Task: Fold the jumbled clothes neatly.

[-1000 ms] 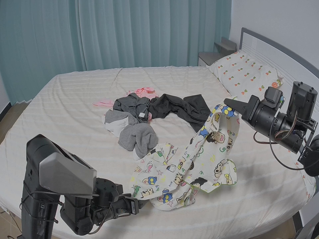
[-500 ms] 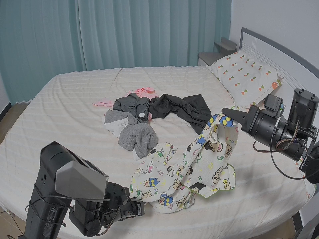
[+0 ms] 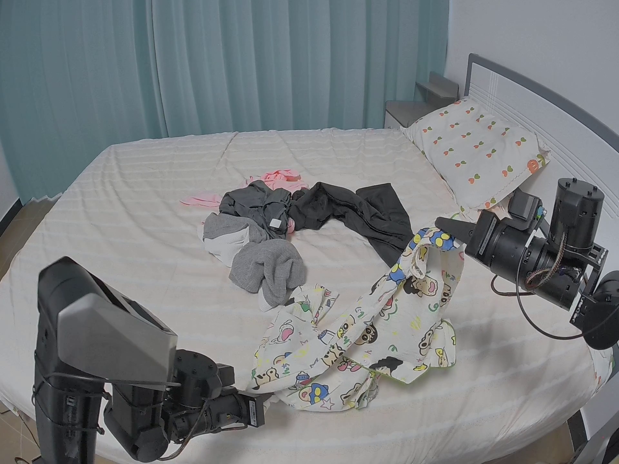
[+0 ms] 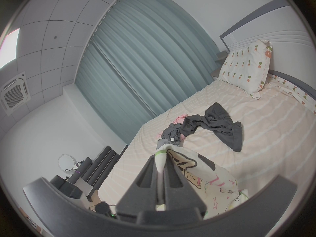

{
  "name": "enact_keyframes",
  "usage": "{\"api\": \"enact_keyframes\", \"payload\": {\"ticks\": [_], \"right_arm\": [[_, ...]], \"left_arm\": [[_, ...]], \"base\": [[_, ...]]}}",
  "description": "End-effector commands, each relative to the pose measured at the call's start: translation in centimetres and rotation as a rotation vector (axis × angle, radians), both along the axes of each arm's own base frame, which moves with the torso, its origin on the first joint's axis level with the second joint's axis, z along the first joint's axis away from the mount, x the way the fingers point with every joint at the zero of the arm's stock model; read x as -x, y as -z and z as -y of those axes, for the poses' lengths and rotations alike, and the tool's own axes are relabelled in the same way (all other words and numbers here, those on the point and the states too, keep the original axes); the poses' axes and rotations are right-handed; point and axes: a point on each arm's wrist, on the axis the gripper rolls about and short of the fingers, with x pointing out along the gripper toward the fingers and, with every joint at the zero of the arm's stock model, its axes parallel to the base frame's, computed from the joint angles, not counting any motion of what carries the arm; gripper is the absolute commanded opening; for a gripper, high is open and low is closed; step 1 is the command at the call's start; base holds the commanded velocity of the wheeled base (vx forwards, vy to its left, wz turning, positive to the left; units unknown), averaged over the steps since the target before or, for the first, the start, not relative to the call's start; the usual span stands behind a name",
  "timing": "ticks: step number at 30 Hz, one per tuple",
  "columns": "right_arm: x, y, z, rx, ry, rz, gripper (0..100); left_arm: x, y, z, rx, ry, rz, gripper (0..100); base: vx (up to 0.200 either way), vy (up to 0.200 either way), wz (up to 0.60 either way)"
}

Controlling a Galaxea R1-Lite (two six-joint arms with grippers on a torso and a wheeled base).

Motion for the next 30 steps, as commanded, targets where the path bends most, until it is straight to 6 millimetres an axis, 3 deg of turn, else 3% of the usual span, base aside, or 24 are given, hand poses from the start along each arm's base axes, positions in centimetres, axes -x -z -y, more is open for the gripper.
{"api": "enact_keyframes", "payload": {"ticks": [1,5,6,12,22,23,30], "right_arm": [[-0.4,0.8,0.1,0.007,0.01,-0.027,0],[-0.4,0.9,0.1,0.005,0.007,-0.033,0],[-0.3,1.0,0.1,0.007,0.004,-0.039,0],[0.4,1.2,0.2,0.009,-0.001,-0.047,0],[0.8,1.7,0.4,0.016,-0.003,-0.064,0],[0.8,1.7,0.4,0.016,-0.003,-0.064,0],[1.0,1.6,0.5,-0.002,0.0,-0.029,0]], "left_arm": [[-0.3,-2.1,-0.8,0.047,-0.029,0.065,0],[0.2,-1.2,-1.0,0.019,-0.022,0.026,0],[0.2,-0.1,-0.8,-0.003,-0.016,-0.006,100],[0.4,2.0,-0.7,-0.05,-0.012,-0.066,100],[-0.6,2.4,0.0,-0.047,-0.031,-0.033,100],[-0.7,2.4,0.0,-0.047,-0.033,-0.03,0],[-0.6,2.3,0.0,-0.053,-0.041,-0.023,0]], "base": [[0.0,0.0,0.0],[0.0,0.0,0.0],[0.0,0.0,0.0],[0.0,0.0,0.0],[0.0,0.0,0.0],[0.0,0.0,0.0],[0.0,0.0,0.0]]}}
